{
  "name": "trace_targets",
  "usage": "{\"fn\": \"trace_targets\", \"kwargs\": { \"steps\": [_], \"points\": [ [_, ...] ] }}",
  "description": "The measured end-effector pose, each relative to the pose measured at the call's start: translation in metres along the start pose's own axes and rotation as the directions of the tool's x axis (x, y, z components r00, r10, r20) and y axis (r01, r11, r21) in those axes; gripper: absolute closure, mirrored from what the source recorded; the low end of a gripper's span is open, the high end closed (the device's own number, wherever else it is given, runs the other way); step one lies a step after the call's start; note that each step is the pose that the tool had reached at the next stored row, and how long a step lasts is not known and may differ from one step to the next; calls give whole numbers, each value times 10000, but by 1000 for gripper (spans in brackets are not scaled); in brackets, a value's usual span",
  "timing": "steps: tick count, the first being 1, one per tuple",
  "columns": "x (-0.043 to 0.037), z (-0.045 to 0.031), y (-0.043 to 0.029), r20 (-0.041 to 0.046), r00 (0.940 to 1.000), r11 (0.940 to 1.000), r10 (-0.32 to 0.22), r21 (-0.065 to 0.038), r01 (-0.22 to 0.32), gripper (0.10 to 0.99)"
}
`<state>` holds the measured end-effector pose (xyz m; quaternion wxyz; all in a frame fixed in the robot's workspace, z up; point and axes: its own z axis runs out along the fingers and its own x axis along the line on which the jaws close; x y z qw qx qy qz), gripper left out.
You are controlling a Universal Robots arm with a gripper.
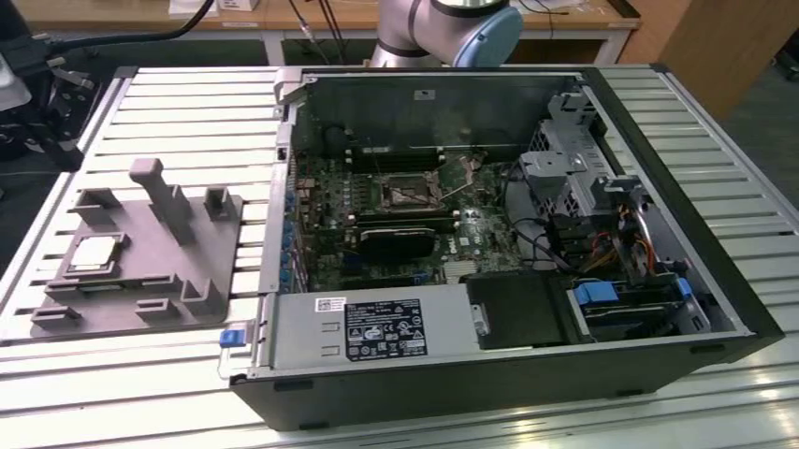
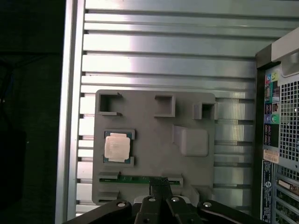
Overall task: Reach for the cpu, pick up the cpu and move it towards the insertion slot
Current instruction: 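Pick up the cpu and move it towards the insertion slot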
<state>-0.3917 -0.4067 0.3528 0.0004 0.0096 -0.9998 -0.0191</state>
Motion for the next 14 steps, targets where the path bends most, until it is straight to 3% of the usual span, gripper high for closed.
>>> {"fn": "trace_targets", "kwargs": {
  "steps": [14],
  "points": [
    [47, 156, -17, 0, 10000, 10000, 1, 0, -1, 980]
  ]
}}
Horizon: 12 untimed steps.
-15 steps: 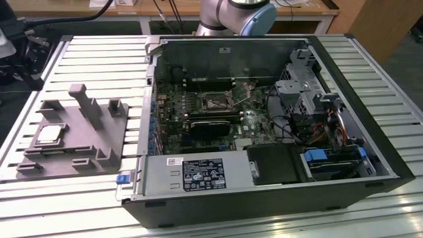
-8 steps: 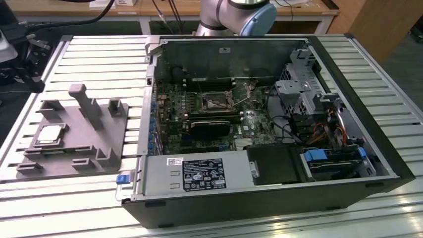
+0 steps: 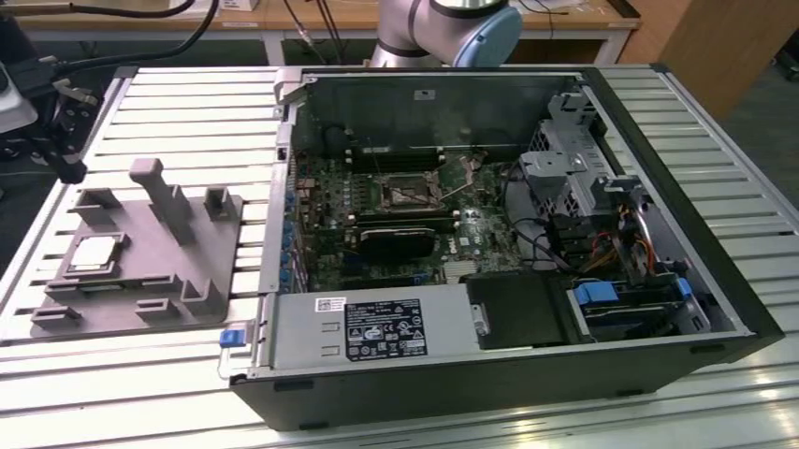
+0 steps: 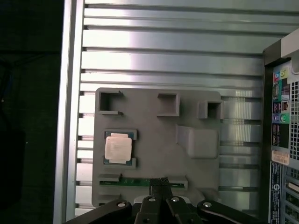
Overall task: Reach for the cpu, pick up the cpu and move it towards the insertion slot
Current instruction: 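Pick up the cpu and move it towards the insertion slot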
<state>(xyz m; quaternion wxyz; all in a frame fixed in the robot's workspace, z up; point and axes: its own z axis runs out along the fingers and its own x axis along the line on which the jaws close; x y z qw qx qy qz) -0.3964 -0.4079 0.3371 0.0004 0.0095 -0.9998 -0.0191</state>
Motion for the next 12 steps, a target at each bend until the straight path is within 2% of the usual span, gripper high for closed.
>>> {"fn": "trace_targets", "kwargs": {
  "steps": [6, 12],
  "points": [
    [23, 80, -8, -1, 10000, 10000, -1, 0, 1, 980],
    [75, 155, -23, 41, 10000, 10000, -11, -52, 11, 980]
  ]
}}
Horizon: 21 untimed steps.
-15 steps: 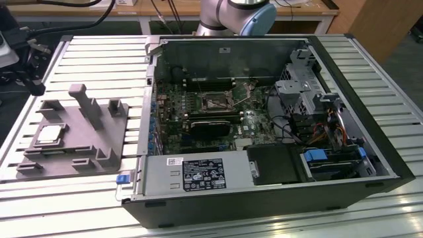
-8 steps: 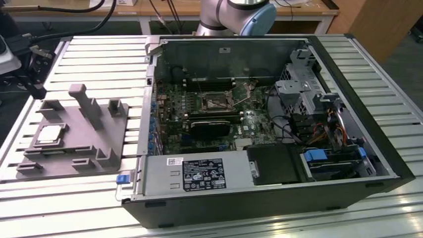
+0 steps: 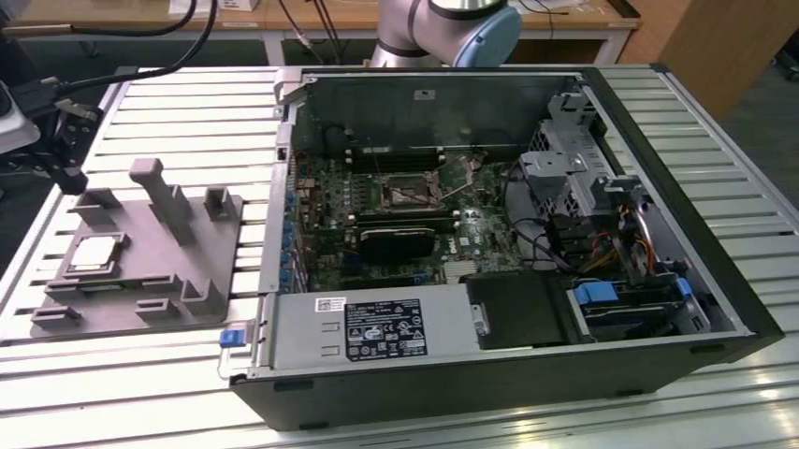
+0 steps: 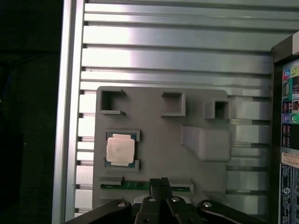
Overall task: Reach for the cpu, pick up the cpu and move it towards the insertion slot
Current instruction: 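Pick up the cpu and move it towards the insertion slot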
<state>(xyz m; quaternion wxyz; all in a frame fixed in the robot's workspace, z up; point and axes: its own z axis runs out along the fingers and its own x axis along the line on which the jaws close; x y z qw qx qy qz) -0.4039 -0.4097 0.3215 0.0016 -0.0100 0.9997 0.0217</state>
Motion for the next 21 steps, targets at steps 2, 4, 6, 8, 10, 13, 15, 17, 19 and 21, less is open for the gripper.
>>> {"fn": "trace_targets", "kwargs": {
  "steps": [2, 4, 6, 8, 10, 13, 15, 17, 19, 21],
  "points": [
    [19, 31, -8, 5, 10000, 10000, -3, 1, 3, 980],
    [41, 64, -18, 7, 10000, 10000, -6, 1, 6, 980],
    [69, 100, -26, 5, 10000, 10000, -9, 2, 9, 980],
    [102, 137, -32, 7, 10000, 10000, -14, 2, 14, 980],
    [133, 173, -35, 7, 10000, 10000, -18, 1, 18, 980],
    [174, 227, -38, 8, 10000, 10000, -23, 0, 23, 980],
    [199, 264, -39, 6, 10000, 10000, -24, 1, 24, 980],
    [220, 300, -40, 6, 10000, 10000, -25, 2, 25, 980],
    [240, 335, -42, 6, 10000, 10000, -25, 1, 25, 980],
    [262, 371, -43, 7, 10000, 10000, -26, 1, 26, 980]
  ]
}}
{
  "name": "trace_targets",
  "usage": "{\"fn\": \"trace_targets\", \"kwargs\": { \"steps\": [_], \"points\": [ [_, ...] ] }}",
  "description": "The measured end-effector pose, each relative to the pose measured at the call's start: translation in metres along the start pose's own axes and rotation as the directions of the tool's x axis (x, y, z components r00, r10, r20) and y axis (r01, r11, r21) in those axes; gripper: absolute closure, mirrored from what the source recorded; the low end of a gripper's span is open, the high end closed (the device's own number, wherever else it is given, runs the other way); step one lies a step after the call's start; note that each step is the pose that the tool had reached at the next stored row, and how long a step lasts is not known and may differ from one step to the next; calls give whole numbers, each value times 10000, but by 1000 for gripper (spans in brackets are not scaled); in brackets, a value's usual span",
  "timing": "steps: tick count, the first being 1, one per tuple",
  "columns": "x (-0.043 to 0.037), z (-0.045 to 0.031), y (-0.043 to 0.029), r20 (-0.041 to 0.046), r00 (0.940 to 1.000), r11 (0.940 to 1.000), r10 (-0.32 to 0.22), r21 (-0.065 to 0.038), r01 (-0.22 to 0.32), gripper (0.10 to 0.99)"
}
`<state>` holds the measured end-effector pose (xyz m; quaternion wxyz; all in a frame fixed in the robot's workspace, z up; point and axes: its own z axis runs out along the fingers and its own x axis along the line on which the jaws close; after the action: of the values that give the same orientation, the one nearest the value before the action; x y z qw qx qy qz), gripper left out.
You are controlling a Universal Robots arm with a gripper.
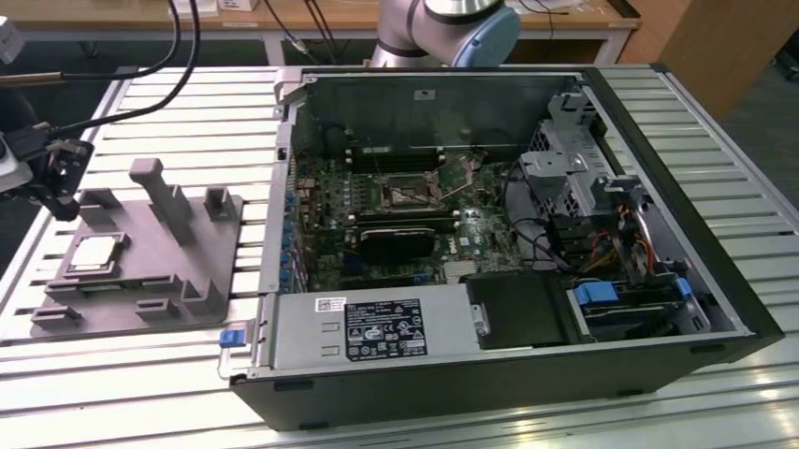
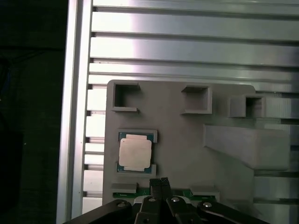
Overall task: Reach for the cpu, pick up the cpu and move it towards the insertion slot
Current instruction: 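Pick up the cpu and move it towards the insertion slot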
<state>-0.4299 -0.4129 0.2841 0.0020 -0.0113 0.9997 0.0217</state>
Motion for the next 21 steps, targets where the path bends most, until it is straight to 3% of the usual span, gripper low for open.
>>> {"fn": "trace_targets", "kwargs": {
  "steps": [7, 21],
  "points": [
    [57, 129, -5, 0, 10000, 10000, -9, -1, 9, 980],
    [76, 382, -9, 0, 10000, 10000, -33, -1, 33, 980]
  ]
}}
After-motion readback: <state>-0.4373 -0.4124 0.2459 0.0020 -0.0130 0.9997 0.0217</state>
